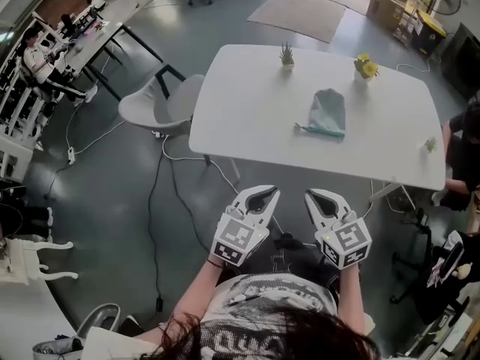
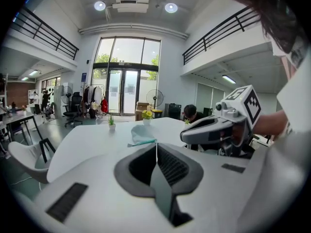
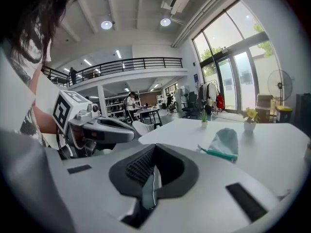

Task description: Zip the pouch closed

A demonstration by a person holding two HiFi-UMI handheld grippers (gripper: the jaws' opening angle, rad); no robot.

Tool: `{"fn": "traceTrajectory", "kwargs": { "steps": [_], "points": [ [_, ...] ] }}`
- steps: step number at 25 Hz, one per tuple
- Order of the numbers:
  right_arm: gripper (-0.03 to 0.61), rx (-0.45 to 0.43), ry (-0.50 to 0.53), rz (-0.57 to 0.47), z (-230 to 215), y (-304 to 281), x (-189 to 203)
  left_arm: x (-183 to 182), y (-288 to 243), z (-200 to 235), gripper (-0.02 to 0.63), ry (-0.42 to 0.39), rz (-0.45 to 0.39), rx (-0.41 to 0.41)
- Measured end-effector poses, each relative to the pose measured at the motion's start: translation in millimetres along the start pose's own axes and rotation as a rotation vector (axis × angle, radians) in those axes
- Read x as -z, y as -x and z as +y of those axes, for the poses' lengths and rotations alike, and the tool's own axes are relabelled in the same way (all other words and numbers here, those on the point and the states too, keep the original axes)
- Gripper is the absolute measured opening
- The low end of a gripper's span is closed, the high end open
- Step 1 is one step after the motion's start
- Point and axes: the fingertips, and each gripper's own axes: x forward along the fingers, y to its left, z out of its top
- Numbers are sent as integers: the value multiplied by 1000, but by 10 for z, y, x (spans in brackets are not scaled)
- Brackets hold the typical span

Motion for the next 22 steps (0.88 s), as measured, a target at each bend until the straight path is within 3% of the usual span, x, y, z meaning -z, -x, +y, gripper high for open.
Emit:
{"fn": "traceTrajectory", "kwargs": {
  "steps": [22],
  "points": [
    [-9,2,40,15,80,137,50,-9,26,-260,14,-31,6,40]
  ]
}}
